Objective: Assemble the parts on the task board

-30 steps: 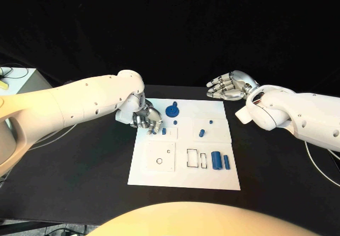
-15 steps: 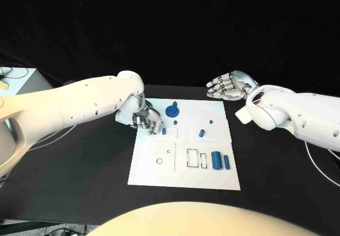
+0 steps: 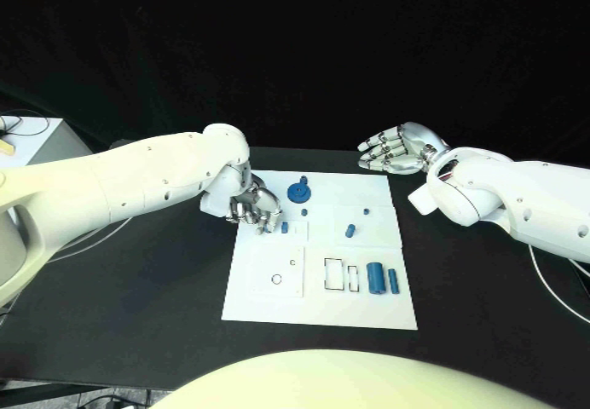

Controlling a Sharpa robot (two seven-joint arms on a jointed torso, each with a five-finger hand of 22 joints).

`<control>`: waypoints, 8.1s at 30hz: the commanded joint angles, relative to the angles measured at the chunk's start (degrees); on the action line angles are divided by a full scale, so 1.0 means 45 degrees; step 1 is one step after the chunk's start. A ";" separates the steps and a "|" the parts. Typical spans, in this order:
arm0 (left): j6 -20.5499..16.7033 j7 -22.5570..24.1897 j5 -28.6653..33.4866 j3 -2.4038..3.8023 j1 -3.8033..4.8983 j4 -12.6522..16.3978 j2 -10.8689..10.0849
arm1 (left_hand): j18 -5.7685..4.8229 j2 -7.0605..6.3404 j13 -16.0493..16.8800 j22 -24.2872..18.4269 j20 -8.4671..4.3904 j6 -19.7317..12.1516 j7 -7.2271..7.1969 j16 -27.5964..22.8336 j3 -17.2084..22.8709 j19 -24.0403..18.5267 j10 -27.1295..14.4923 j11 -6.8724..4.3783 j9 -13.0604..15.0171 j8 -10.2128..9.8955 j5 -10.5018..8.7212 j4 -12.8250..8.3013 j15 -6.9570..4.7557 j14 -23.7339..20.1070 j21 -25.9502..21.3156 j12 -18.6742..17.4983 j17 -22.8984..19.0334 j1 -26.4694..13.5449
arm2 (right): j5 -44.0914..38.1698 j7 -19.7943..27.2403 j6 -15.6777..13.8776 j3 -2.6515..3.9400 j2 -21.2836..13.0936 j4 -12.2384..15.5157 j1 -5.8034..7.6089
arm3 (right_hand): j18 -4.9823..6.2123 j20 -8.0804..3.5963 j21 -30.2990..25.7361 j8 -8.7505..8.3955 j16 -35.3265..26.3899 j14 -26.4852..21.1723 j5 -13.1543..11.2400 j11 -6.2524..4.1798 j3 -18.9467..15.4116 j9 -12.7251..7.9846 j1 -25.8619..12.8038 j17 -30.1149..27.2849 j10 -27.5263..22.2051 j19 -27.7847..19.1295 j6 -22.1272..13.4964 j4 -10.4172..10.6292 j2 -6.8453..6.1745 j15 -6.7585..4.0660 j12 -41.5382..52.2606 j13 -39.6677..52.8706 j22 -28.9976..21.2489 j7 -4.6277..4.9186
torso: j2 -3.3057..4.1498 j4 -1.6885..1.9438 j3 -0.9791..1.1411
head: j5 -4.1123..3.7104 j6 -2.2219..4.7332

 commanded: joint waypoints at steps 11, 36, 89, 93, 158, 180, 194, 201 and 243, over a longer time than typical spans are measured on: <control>-0.0187 0.0015 0.0049 -0.0012 -0.0086 -0.0117 0.0074 | -0.0113 0.0634 -0.0031 0.1695 -0.0007 0.0856 -0.0833 0.0042 -0.0036 0.0350 -0.0043 -0.0024 0.0032 -0.0109 0.0032 0.0105 -0.0104 0.1325 -0.0054 -0.0064 0.3354 0.0520 | -0.0054 0.0097 0.0190 0.0002 -0.0034 0.0055 -0.0004 | 0.0134 -0.0002 0.0000 -0.0054 -0.0044 0.0052 0.0031 -0.0015 0.0028 -0.0021 -0.0026 -0.0015 0.0093 -0.0073 0.0093 -0.0070 0.0065 0.0029 -0.0046 -0.0013 -0.0015 0.0699 | 0.0004 -0.0008 -0.0006 | -0.0025 0.0000; 0.0444 -0.0028 0.0552 -0.0075 -0.0243 -0.0820 0.0391 | -0.0114 0.0672 -0.0010 0.1700 -0.0004 0.0842 -0.0824 0.0042 -0.0085 0.0352 -0.0055 -0.0016 0.0081 -0.0155 -0.0017 0.0190 -0.0100 0.1325 -0.0053 -0.0071 0.3354 0.0563 | -0.0054 0.0083 0.0230 0.0002 -0.0050 0.0106 0.0002 | 0.0133 -0.0001 0.0000 -0.0100 -0.0044 0.0066 0.0084 -0.0013 0.0110 -0.0039 -0.0105 -0.0108 0.0107 -0.0083 0.0124 -0.0126 0.0037 0.0030 -0.0074 -0.0012 -0.0117 0.0700 | -0.0009 -0.0007 0.0005 | -0.0080 0.0000; 0.3413 -0.0235 0.2129 -0.0069 0.0302 -0.2151 0.0955 | -0.0144 0.0649 0.0101 0.1806 0.0005 0.0880 -0.0838 0.0042 -0.0069 0.0420 -0.0020 -0.0023 0.0217 -0.0213 0.0063 0.0025 -0.0091 0.1325 0.0025 -0.0040 0.3354 0.0826 | -0.0054 0.0064 0.0280 0.0000 0.0061 0.0032 0.0001 | 0.0133 -0.0001 0.0000 -0.0100 -0.0044 0.0066 0.0084 -0.0013 0.0110 -0.0039 -0.0105 -0.0108 0.0107 -0.0083 0.0124 -0.0126 0.0037 0.0030 -0.0074 -0.0012 -0.0117 0.0700 | 0.0004 0.0002 -0.0007 | -0.0125 0.0000; 0.3487 -0.0245 0.2168 -0.0080 0.0299 -0.2183 0.0964 | -0.0144 0.0644 0.0092 0.1808 0.0005 0.0883 -0.0839 0.0042 -0.0069 0.0421 -0.0023 -0.0023 0.0227 -0.0220 0.0068 0.0008 -0.0092 0.1325 0.0025 -0.0047 0.3354 0.0848 | -0.0054 0.0064 0.0279 0.0000 0.0065 0.0032 0.0001 | 0.0133 -0.0001 0.0000 -0.0100 -0.0044 0.0066 0.0084 -0.0013 0.0110 -0.0039 -0.0105 -0.0108 0.0107 -0.0083 0.0124 -0.0126 0.0037 0.0030 -0.0074 -0.0012 -0.0117 0.0700 | -0.0006 0.0005 -0.0006 | -0.0122 0.0000; 0.0577 -0.0021 0.0971 -0.0189 -0.0031 -0.0719 0.0133 | -0.0127 0.0640 0.0101 0.1748 0.0005 0.0877 -0.0819 0.0042 -0.0145 0.0383 -0.0035 -0.0011 0.0290 -0.0290 0.0054 0.0067 -0.0093 0.1325 -0.0024 -0.0065 0.3354 0.0921 | -0.0054 0.0083 0.0376 0.0001 0.0059 0.0008 -0.0002 | 0.0133 -0.0001 0.0000 -0.0100 -0.0044 0.0066 0.0084 -0.0013 0.0110 -0.0039 -0.0105 -0.0108 0.0107 -0.0083 0.0124 -0.0126 0.0037 0.0030 -0.0074 -0.0012 -0.0117 0.0700 | -0.0016 0.0007 -0.0004 | -0.0117 0.0000; -0.2782 0.0730 0.0525 0.0672 -0.0165 0.2306 -0.2309 | -0.0122 0.0639 0.0121 0.1733 0.0007 0.0891 -0.0822 0.0042 -0.0143 0.0375 -0.0027 -0.0013 0.0315 -0.0299 0.0073 0.0081 -0.0091 0.1325 -0.0036 -0.0059 0.3354 0.0951 | -0.0054 0.0106 0.0366 0.0000 -0.0043 0.0026 -0.0023 | 0.0133 -0.0001 0.0000 -0.0100 -0.0044 0.0066 0.0084 -0.0013 0.0110 -0.0039 -0.0105 -0.0108 0.0107 -0.0083 0.0124 -0.0126 0.0037 0.0030 -0.0074 -0.0012 -0.0117 0.0700 | -0.0015 0.0019 -0.0005 | -0.0154 0.0000; -0.1715 0.0800 0.0789 0.0588 -0.0336 0.1716 -0.1890 | -0.0129 0.0620 0.0149 0.1756 0.0007 0.0912 -0.0825 0.0042 -0.0153 0.0391 -0.0011 -0.0015 0.0339 -0.0299 0.0078 0.0102 -0.0093 0.1325 -0.0019 -0.0045 0.3354 0.0969 | -0.0054 0.0120 0.0375 0.0000 -0.0015 -0.0004 -0.0053 | 0.0133 -0.0001 0.0004 -0.0159 -0.0042 0.0083 0.0082 -0.0012 0.0203 -0.0059 -0.0205 -0.0221 0.0120 -0.0048 0.0159 -0.0189 0.0029 0.0032 -0.0106 -0.0013 -0.0212 0.0700 | 0.0001 -0.0016 0.0004 | -0.0055 0.0000; -0.1239 0.0796 0.0697 0.0566 -0.0341 0.1067 -0.1400 | -0.0131 0.0599 0.0170 0.1765 0.0008 0.0917 -0.0828 0.0042 -0.0147 0.0397 -0.0002 -0.0018 0.0358 -0.0302 0.0090 0.0092 -0.0093 0.1325 -0.0012 -0.0035 0.3354 0.0999 | -0.0054 0.0120 0.0380 0.0000 -0.0007 -0.0003 -0.0056 | 0.0133 -0.0001 0.0004 -0.0159 -0.0042 0.0083 0.0082 -0.0012 0.0203 -0.0059 -0.0205 -0.0221 0.0120 -0.0048 0.0159 -0.0189 0.0029 0.0032 -0.0106 -0.0013 -0.0212 0.0700 | 0.0007 -0.0034 0.0013 | -0.0079 0.0000; 0.0500 0.0951 -0.0486 0.0575 -0.0293 -0.0140 -0.0262 | -0.0136 0.0506 0.0218 0.1786 0.0007 0.0930 -0.0835 0.0042 -0.0133 0.0412 0.0010 -0.0024 0.0458 -0.0339 0.0145 0.0055 -0.0097 0.1325 0.0003 -0.0027 0.3354 0.1219 | -0.0054 0.0115 0.0412 0.0000 0.0055 -0.0024 -0.0056 | 0.0133 -0.0001 0.0004 -0.0159 -0.0042 0.0083 0.0082 -0.0012 0.0203 -0.0059 -0.0205 -0.0221 0.0120 -0.0048 0.0159 -0.0189 0.0029 0.0032 -0.0106 -0.0013 -0.0212 0.0700 | 0.0000 -0.0004 0.0002 | -0.0116 0.0000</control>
